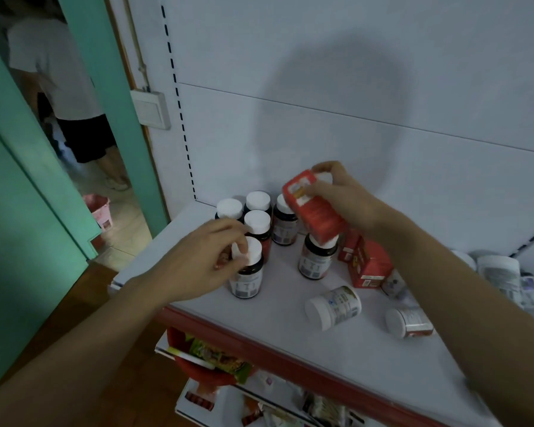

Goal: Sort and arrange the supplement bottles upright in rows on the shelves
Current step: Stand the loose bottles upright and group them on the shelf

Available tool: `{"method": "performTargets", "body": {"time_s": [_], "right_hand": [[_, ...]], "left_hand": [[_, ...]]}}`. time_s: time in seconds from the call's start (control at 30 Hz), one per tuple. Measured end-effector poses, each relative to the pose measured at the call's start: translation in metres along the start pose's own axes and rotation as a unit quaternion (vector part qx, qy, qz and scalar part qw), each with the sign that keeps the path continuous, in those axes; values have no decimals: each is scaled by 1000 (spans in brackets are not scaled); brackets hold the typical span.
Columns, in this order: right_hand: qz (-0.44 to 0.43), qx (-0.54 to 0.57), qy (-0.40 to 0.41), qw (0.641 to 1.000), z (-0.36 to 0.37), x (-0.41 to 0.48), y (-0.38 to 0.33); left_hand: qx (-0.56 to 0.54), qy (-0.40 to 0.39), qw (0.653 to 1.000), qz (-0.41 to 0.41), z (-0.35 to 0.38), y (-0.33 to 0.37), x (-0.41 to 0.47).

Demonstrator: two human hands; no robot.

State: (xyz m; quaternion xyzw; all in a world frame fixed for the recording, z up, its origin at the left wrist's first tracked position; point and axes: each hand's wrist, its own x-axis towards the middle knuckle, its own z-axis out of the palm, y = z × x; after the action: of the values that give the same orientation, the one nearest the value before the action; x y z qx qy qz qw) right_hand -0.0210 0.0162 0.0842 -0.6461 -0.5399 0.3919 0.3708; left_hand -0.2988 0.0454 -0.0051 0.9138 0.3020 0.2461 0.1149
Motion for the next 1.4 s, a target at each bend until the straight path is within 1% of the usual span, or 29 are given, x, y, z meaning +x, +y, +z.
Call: {"method": "performTargets", "body": {"time_s": [0.03,0.07,0.1,0.13,0.2,0.23,0.27,0.33,0.4,0.43,0.47,0.5,0.53,0.57,0.7,0.77,0.83,0.9,0.97,1.03,1.07,1.1,1.2,1.33,1.4], "right_hand": [[34,-93,-29,995,-3,2,-1],[54,-176,-64,981,-4,3,0],[61,-237,-98,965,-3,3,0],[55,-279,-118,951,0,3,-1],[10,-334,-114,936,9,4,-2],[-24,-360,-96,928,14,5,-3],[-57,-396,-76,913,20,6,-4],[-100,-487,-55,866,31,11,-2],[-125,-554,-69,820,45,18,5],[-133,-577,-82,801,51,22,10],[-130,-596,-96,786,57,26,15],[-124,-605,-109,779,61,29,20],[-119,-602,-118,781,64,31,25],[-121,-588,-120,791,66,34,30],[-135,-501,-114,847,64,34,38],[-149,-458,-81,873,58,33,40],[-167,-414,-34,894,52,31,40],[-174,-388,22,905,47,29,39],[-172,-389,52,904,44,29,42],[-165,-415,65,892,40,26,49],[-162,-427,69,887,36,24,54],[-160,-433,78,884,31,20,60],[-150,-440,121,877,5,3,78],[-105,-446,195,867,-53,-31,111],[-71,-447,220,864,-85,-51,131]], "left_hand": [[-4,29,1000,-11,-4,-4,1],[-7,51,998,-31,-6,-10,2],[-7,56,997,-52,-7,-16,4],[-3,40,997,-72,-6,-23,5],[-9,-26,993,-111,0,-35,5],[-30,-46,990,-127,4,-40,3],[-55,-47,988,-138,10,-46,0],[-109,-9,981,-158,21,-51,-6],[-204,29,958,-202,34,-56,-15],[-255,35,938,-230,40,-59,-20],[-285,35,923,-256,46,-62,-24],[-296,35,915,-270,52,-66,-26],[-291,32,915,-279,54,-69,-27],[-286,30,916,-279,54,-70,-27],[-265,25,926,-269,24,-73,-26],[-232,17,940,-249,-3,-75,-26],[-178,26,957,-226,-32,-76,-23],[-121,23,972,-200,-51,-73,-15],[-56,-36,985,-157,-56,-71,-5],[-5,-123,986,-114,-47,-67,3],[5,-146,984,-105,-39,-63,7],[1,-148,984,-104,-31,-58,11],[-27,-89,989,-112,-19,-43,22],[68,-48,996,-31,-25,-26,47],[76,-28,997,-11,-25,-15,67]]}}
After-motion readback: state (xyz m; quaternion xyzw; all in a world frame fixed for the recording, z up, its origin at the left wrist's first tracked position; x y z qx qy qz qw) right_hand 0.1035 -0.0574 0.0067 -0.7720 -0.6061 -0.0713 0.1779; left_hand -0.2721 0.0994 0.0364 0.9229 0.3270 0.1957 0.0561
